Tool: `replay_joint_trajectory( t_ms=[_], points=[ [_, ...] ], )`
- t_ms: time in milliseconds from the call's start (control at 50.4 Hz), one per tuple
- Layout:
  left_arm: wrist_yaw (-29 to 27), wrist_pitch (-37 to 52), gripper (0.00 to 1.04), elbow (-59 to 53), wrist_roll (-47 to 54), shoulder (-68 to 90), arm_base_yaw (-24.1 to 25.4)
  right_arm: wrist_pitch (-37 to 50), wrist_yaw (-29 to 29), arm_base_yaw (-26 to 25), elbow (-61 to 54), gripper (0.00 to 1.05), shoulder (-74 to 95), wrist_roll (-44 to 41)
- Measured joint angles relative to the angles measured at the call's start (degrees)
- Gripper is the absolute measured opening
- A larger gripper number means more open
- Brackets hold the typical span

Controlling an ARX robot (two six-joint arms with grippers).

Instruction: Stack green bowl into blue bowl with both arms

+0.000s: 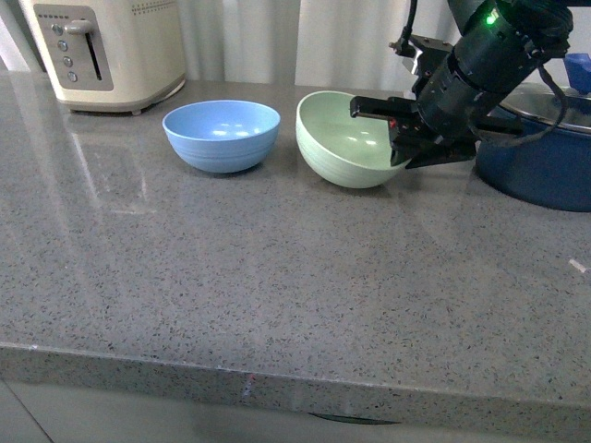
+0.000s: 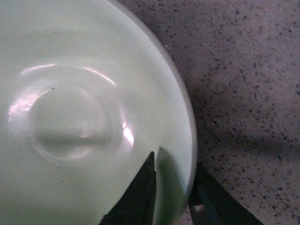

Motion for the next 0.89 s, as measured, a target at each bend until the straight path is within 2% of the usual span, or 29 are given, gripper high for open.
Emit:
replay_joint_trajectory(
  t_ms=[119,318,496,715,893],
  points=[
    [0.00,0.00,0.98,0.00,0.00,0.00,0.00,2.45,-1.31,-0.96,-3.21,0.00,-3.37,-0.44],
    [0.02,0.00,0.98,0.00,0.00,0.00,0.00,3.54,-1.55,-2.60,-6.71,0.01,-6.32,-2.54],
    [0.00,0.00,0.98,0.00,0.00,0.00,0.00,2.29,-4.15,-3.48,-5.60,0.01,-6.69,-2.49],
    [0.00,0.00,0.98,0.00,0.00,0.00,0.00,-0.98,-8.96,-1.88,6.25,0.01,-6.58,-1.99],
    [0.00,0.00,0.98,0.00,0.00,0.00,0.00,-3.61,-9.90,0.28,16.50,0.01,-3.78,-1.84]
  ],
)
